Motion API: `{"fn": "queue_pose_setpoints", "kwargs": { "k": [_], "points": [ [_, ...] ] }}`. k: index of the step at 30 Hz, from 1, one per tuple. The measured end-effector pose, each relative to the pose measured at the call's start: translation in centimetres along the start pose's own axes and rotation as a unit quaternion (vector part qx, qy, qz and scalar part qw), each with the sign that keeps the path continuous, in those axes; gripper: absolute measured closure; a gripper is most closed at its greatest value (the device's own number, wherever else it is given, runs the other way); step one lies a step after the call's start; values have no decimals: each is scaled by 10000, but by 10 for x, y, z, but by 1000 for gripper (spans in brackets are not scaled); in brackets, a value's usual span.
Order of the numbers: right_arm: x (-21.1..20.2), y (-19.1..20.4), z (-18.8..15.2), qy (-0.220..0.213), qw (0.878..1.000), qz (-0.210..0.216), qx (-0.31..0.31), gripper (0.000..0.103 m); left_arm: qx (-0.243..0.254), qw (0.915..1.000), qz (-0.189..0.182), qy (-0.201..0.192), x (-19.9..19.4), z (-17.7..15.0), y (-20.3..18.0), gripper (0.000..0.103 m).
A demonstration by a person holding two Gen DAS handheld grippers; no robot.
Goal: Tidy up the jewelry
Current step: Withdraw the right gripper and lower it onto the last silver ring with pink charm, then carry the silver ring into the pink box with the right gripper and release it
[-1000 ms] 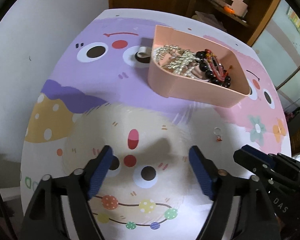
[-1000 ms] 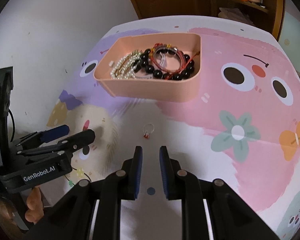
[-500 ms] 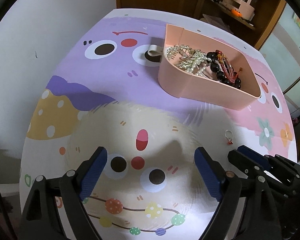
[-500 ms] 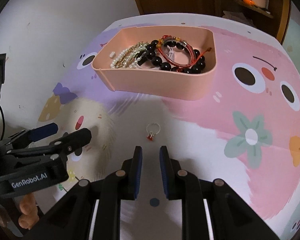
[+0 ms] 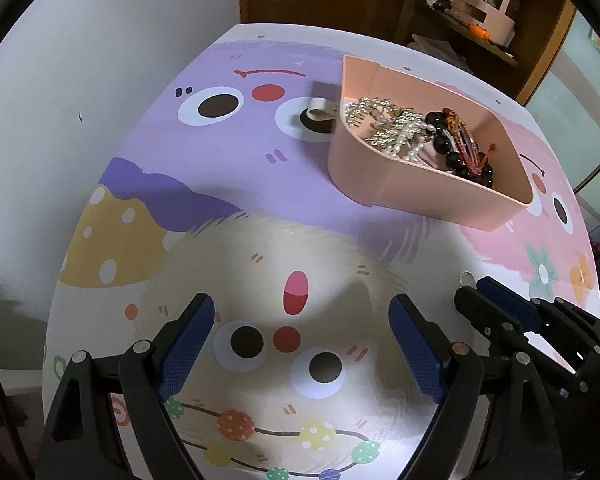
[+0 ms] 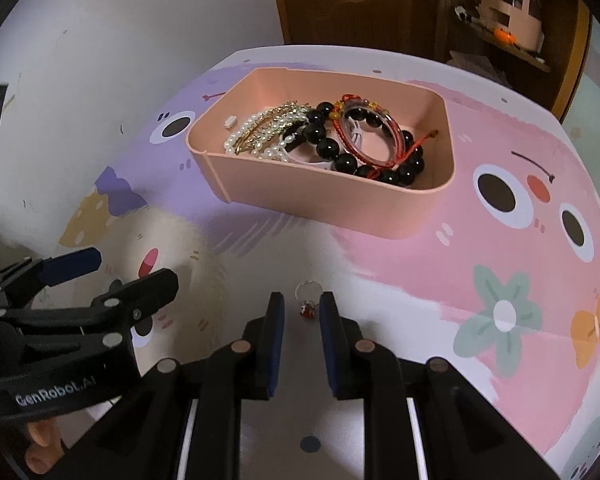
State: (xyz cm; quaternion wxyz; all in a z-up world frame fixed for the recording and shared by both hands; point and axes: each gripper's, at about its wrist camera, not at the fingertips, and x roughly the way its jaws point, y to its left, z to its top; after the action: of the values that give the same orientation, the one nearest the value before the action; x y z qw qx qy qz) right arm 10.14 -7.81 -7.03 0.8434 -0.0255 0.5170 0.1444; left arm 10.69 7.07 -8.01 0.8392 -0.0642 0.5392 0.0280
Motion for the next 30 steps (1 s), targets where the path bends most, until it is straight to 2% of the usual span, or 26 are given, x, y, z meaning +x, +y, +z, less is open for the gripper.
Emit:
{"fn": "queue_pose_setpoints", "kwargs": {
  "k": [4, 6, 9, 14, 24, 30],
  "points": [
    [0, 6, -3, -67, 9996, -154, -231, 86, 15, 10000, -32, 16, 0, 1, 0, 15],
    [0, 7, -5, -96, 9992, -235, -301, 91, 55, 10000, -23, 3, 0, 1, -2, 15],
    [-1, 7, -6, -87, 9992, -204, -344, 95, 92, 10000, -28, -3, 0, 1, -4, 15],
    [-3, 7, -7, -71, 9993, -144, -345, 95, 75, 10000, -23, -10, -1, 0, -6, 15],
    [-22, 4, -6, -201, 9994, 145, -257, 95, 58, 10000, -80, 11, -4, 1, -7, 15],
    [-44, -11, 8, -388, 9983, 438, 23, 95, 149, 9998, -41, 101, -9, 11, -11, 15]
  ]
}}
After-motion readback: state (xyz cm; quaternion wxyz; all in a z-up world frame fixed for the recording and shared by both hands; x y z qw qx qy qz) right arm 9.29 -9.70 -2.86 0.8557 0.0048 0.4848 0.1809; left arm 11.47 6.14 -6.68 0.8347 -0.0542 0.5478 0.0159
